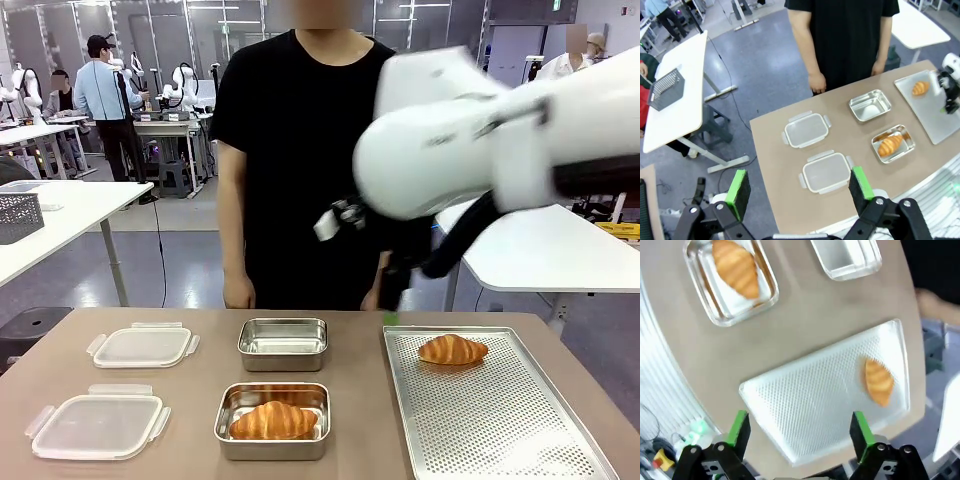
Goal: Place the bread into the airtight container.
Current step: Pick up a Butter Roll and place it into an empty Airtight Container.
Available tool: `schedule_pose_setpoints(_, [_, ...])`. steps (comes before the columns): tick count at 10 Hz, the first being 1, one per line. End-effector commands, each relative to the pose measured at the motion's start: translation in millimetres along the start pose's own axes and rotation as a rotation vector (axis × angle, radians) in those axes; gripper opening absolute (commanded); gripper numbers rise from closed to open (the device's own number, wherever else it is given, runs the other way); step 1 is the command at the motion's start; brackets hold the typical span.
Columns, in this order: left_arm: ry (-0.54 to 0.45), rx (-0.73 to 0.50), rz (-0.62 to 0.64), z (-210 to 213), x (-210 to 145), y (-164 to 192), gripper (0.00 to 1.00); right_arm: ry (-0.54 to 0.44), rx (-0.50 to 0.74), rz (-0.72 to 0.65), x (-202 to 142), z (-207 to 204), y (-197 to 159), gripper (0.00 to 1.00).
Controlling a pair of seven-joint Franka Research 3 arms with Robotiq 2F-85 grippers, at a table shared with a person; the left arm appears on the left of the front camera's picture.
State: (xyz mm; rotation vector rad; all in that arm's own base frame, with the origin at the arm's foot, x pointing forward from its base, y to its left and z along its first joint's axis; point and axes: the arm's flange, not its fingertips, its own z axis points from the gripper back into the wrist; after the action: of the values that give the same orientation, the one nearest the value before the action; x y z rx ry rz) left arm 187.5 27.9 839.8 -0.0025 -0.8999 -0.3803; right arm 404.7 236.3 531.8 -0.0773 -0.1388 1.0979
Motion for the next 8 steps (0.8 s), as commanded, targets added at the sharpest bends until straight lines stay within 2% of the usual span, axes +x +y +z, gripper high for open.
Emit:
schedule_pose_setpoints(1, [0.001, 0.001, -0.001, 0, 1, 0, 1.0, -0.051, -0.008, -0.176, -64, 32, -4, 1.0])
schedule_pose_setpoints(3, [0.001, 0.001, -0.001, 0, 1, 0, 1.0, -0.126, 0.016, -0.336, -133, 81, -16, 1.0])
schedule_pose_setpoints(4, [0.001, 0.001, -0.001, 0, 1, 0, 1.0, -0.157, -0.027, -0.398, -159, 107, -13, 1.0])
schedule_pose_setpoints(5, [0.001, 0.001, -0.001, 0, 1, 0, 1.0, -0.199, -0.041, -0.447, -181, 135, -10, 1.0])
schedule_pose_setpoints(7, [0.001, 0.001, -0.001, 0, 1, 0, 1.0, -0.221, -0.099, -0.54, -218, 192, 2, 1.0])
schedule_pose_setpoints(8, [0.001, 0.001, -0.001, 0, 1, 0, 1.0, -0.269, -0.122, -0.554, -227, 213, 12, 1.0])
